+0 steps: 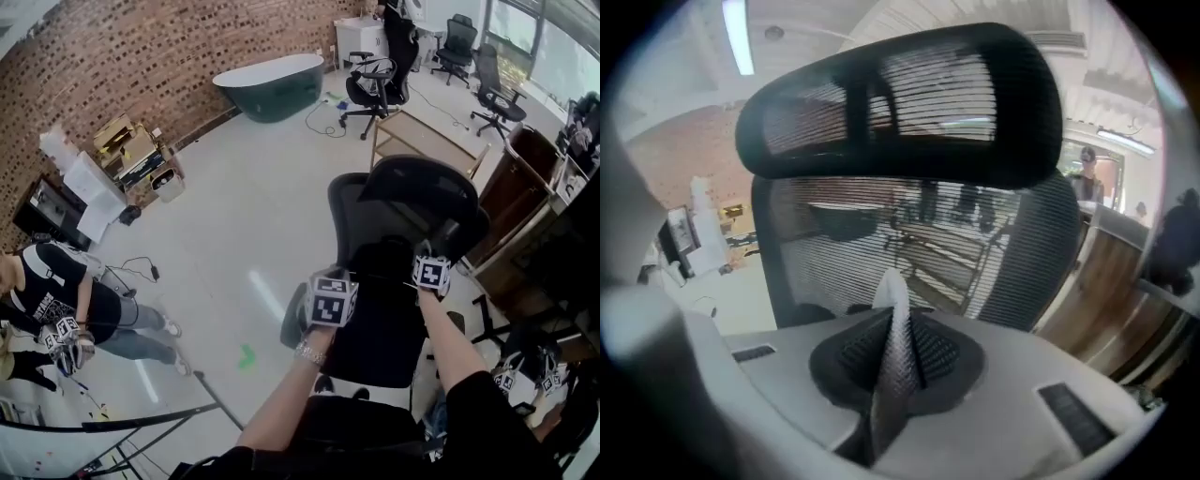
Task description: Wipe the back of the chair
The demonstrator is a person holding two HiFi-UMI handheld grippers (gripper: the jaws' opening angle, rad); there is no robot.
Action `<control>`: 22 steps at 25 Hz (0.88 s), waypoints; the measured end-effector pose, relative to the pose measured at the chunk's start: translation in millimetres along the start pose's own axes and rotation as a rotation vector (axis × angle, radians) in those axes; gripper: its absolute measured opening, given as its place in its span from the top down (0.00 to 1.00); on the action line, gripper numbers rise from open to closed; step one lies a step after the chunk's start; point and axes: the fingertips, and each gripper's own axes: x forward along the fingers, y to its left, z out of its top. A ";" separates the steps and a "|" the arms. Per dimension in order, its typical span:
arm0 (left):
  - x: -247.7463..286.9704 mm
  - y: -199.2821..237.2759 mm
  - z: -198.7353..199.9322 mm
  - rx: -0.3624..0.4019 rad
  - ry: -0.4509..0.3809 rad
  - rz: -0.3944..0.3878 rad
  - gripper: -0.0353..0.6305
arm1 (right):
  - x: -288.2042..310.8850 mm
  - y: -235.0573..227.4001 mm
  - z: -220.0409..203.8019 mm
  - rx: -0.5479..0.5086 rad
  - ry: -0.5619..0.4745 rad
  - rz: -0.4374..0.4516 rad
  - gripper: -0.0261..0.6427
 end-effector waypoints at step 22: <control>-17.3 47.0 -1.0 0.017 0.015 0.072 0.96 | 53.8 170.3 14.7 -0.137 0.037 0.227 0.92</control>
